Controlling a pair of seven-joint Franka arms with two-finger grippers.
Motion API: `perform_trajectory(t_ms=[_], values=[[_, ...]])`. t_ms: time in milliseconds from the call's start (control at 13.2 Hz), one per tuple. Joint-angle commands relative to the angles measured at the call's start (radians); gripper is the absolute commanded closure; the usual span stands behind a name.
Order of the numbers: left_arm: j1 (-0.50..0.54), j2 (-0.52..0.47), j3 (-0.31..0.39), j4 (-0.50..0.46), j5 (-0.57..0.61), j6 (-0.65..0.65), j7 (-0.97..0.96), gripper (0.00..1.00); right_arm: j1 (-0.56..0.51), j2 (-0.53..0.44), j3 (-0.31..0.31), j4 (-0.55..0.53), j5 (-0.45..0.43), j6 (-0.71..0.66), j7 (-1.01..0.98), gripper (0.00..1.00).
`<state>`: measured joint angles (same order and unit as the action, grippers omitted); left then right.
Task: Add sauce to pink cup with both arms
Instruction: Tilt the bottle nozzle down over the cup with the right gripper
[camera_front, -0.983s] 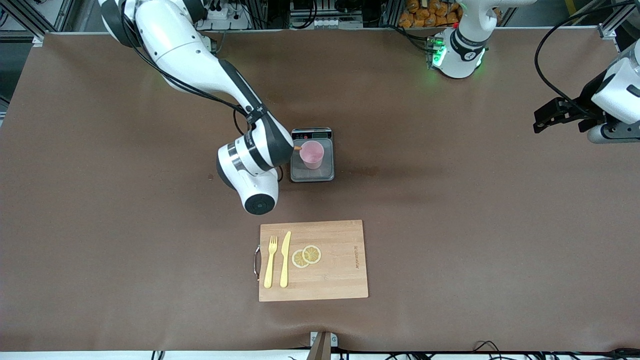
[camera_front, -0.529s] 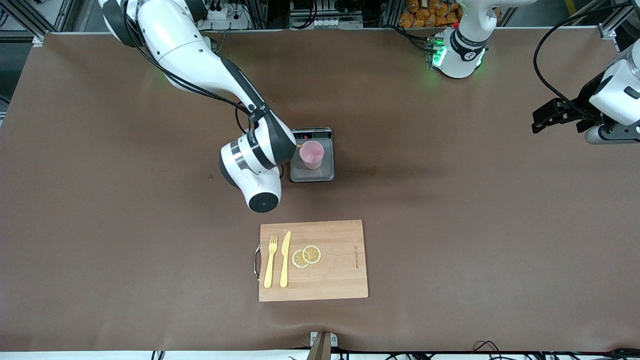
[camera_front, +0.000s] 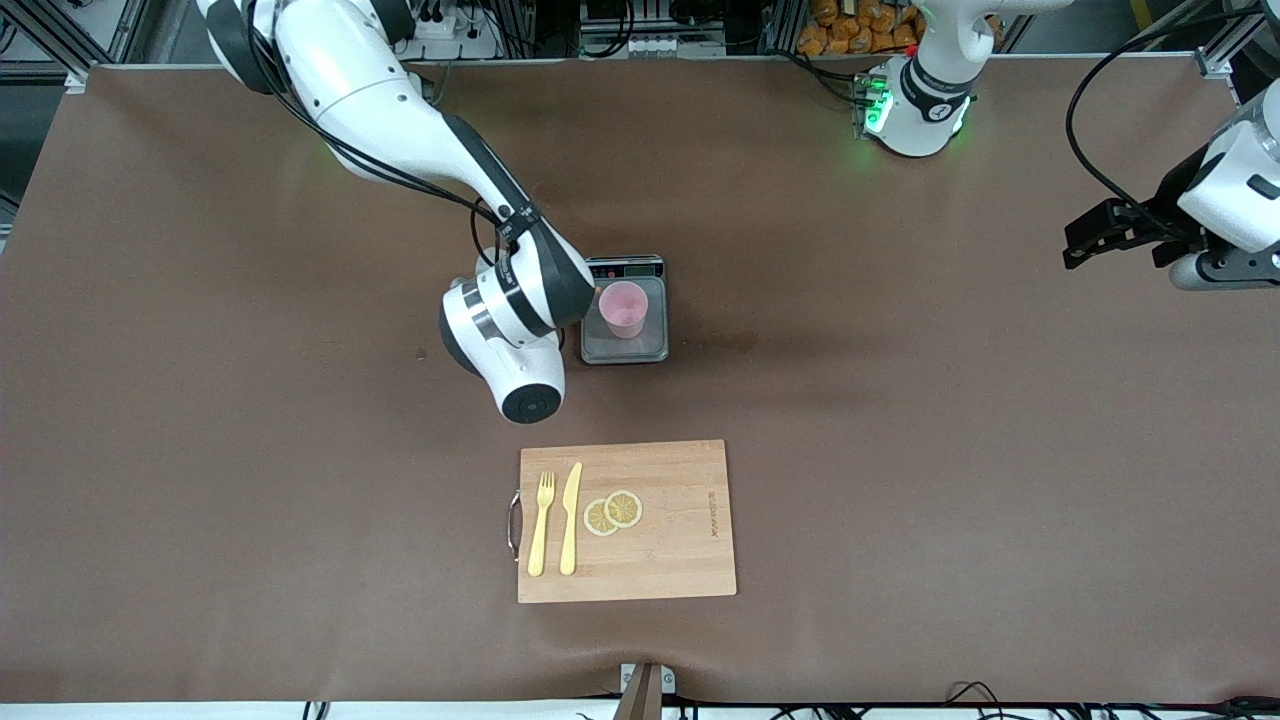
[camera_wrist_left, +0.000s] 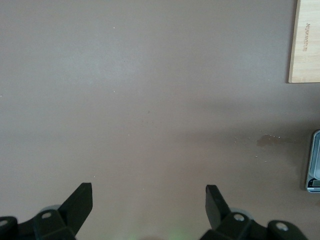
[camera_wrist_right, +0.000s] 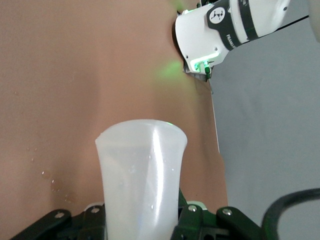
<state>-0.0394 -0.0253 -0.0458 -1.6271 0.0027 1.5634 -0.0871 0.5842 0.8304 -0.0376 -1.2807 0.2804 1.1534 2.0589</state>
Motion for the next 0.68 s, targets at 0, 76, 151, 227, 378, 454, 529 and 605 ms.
perform_trajectory(t_ms=[0,76,151,227,378,454,529,605], values=[[-0.002,-0.021,0.007,-0.016,-0.023,0.018,0.009,0.0,0.016,0.016,-0.005,0.044,-0.02,-0.041,0.036,0.69],[-0.002,-0.021,0.007,-0.016,-0.023,0.018,0.009,0.0,0.014,0.021,-0.005,0.061,-0.018,-0.046,0.047,0.7],[-0.002,-0.021,0.007,-0.014,-0.023,0.018,0.009,0.0,0.014,0.041,-0.004,0.104,-0.012,-0.076,0.061,0.72],[-0.001,-0.022,0.007,-0.014,-0.023,0.018,0.009,0.0,0.013,0.064,-0.004,0.145,-0.012,-0.11,0.075,0.72],[0.003,-0.024,0.009,-0.013,-0.023,0.021,0.009,0.0,0.016,0.076,-0.005,0.158,-0.014,-0.121,0.089,0.71],[0.006,-0.024,0.009,-0.014,-0.023,0.024,0.009,0.0,0.014,0.078,-0.005,0.156,-0.017,-0.129,0.089,0.71],[0.006,-0.024,0.009,-0.014,-0.024,0.024,0.009,0.0,0.016,0.082,-0.005,0.158,-0.017,-0.132,0.09,0.71],[0.006,-0.024,0.009,-0.013,-0.023,0.024,0.009,0.0,0.019,0.082,-0.005,0.159,-0.017,-0.135,0.096,0.71]])
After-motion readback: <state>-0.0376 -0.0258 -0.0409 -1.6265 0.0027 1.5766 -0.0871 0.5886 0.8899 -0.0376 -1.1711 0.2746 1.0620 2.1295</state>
